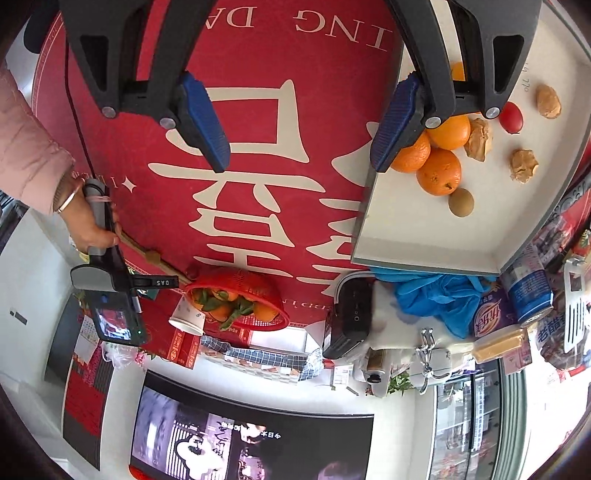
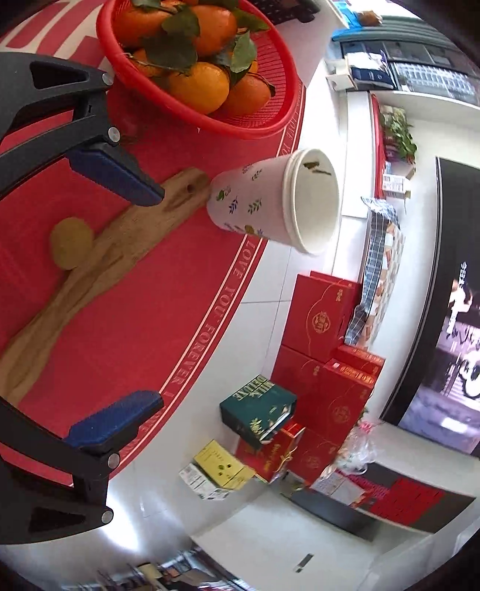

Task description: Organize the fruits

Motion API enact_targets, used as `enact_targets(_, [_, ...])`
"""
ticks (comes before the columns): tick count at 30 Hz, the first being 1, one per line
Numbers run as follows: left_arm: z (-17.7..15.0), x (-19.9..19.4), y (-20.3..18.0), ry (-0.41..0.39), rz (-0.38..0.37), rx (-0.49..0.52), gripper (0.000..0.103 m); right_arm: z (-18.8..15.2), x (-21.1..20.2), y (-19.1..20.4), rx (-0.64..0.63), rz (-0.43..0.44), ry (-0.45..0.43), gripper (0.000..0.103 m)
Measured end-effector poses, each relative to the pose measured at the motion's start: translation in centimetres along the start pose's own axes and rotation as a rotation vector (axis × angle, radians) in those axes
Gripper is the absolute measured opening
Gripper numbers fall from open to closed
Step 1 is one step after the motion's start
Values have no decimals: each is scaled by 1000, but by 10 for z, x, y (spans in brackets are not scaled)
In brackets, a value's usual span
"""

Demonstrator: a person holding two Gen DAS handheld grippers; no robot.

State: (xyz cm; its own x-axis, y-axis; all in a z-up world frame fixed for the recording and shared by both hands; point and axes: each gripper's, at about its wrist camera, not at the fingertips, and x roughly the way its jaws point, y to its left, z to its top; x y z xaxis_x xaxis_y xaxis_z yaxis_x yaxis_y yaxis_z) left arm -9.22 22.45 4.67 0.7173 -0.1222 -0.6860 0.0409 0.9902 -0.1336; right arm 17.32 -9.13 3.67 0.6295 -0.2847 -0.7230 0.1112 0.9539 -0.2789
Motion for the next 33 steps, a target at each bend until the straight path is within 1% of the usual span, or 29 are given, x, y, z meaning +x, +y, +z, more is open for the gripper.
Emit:
enact_targets(3, [0, 3, 1, 14, -10, -9, 81, -5, -1, 10, -72, 42, -6, 101])
enact_targets(7, [-1, 3, 1, 14, -11, -15, 81, -37, -40, 23, -262, 177, -92, 101])
enact_targets(8, [-1, 2, 1, 15, -13, -16, 81, -46, -54, 20, -284, 194, -129, 101])
enact_targets(9, [-1, 3, 1, 15, -11, -17, 81, -51, -62, 15, -280, 203, -151, 101])
enact_targets(10, [-2, 3, 1, 15, -6, -20, 81, -53, -67, 10, -261, 215, -156, 101])
enact_targets(11, [-2, 4, 0, 19, -2, -21, 81, -51, -68, 2, -224, 246, -143, 101])
enact_targets(13, [-2, 7, 0, 25, 1, -21, 81, -46, -69, -5, -192, 318, -133, 101])
enact_targets(15, [-2, 8, -1, 26, 3, -19, 81, -41, -68, 2, -213, 381, -125, 101])
enact_targets(16, [-1, 9, -1, 28, 5, -18, 81, -39, -64, 11, -238, 420, -101, 101])
enact_targets(17, [-1, 11, -2, 31, 7, -17, 81, -38, -63, 19, -262, 441, -92, 101])
enact_targets(19, [-1, 15, -3, 41, 9, -14, 81, -40, -57, 35, -309, 454, -76, 100])
enact_targets(25, [-3, 23, -5, 58, 33, 6, 81, -42, -34, 58, -389, 475, -62, 100])
enact_targets(26, [-3, 24, -4, 64, 36, 5, 81, -42, -29, 60, -401, 478, -60, 97])
enact_targets(27, [-3, 26, -4, 67, 40, 5, 81, -41, -26, 61, -403, 500, -52, 94])
enact_targets(28, [-4, 26, -5, 60, 53, 16, 81, -38, -24, 60, -394, 527, -48, 83])
enact_targets(30, [-4, 26, -7, 60, 60, 25, 81, -37, -21, 59, -399, 557, -35, 82])
enact_targets(31, [-4, 27, -8, 63, 59, 27, 81, -37, -21, 59, -399, 576, -30, 74])
enact_targets(32, [-4, 27, -8, 67, 52, 27, 81, -38, -21, 57, -394, 616, -15, 59])
enact_targets(33, [-5, 28, -9, 75, 42, 24, 81, -40, -24, 56, -384, 644, -4, 53])
